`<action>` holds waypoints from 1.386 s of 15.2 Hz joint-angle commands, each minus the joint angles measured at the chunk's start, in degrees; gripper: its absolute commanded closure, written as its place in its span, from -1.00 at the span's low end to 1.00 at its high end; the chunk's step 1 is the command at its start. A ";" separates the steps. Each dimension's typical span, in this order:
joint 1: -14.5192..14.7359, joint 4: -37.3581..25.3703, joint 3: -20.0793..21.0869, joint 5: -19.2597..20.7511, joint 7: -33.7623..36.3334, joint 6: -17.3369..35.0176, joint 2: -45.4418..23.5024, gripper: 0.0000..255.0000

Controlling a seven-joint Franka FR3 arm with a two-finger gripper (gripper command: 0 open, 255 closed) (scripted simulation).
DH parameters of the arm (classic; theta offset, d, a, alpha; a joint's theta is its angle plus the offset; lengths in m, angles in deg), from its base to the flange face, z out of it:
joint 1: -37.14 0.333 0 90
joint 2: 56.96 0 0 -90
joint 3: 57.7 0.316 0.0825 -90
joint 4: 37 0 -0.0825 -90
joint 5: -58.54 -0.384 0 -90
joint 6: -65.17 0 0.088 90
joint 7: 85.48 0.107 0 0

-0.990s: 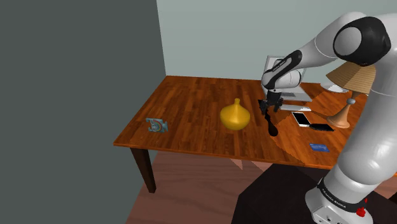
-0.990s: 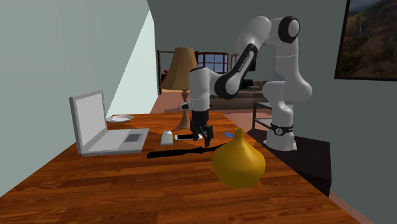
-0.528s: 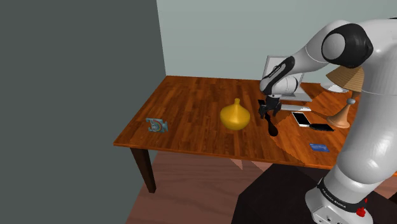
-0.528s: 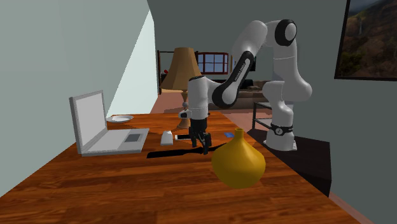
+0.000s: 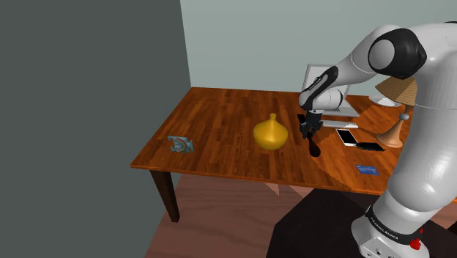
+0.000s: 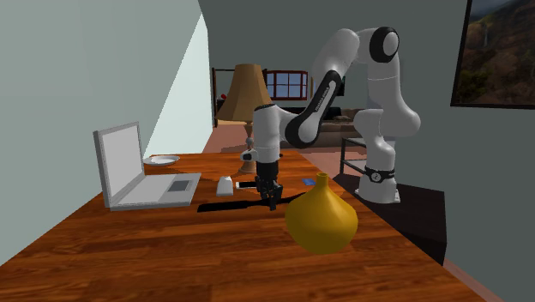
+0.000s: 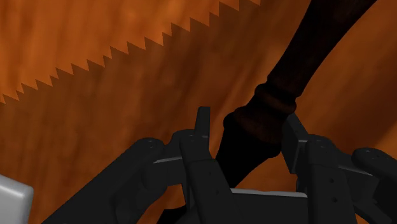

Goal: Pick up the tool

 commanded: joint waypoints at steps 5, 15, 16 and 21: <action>0.27 0.14 -0.07 0.36 0.23 -0.49 0.54 1.00; 1.47 -0.57 -1.74 4.22 2.87 -7.14 6.95 1.00; 1.55 -0.71 -1.85 4.57 3.11 -7.84 7.55 1.00; 1.76 -1.25 -2.14 5.63 3.84 -10.04 9.37 1.00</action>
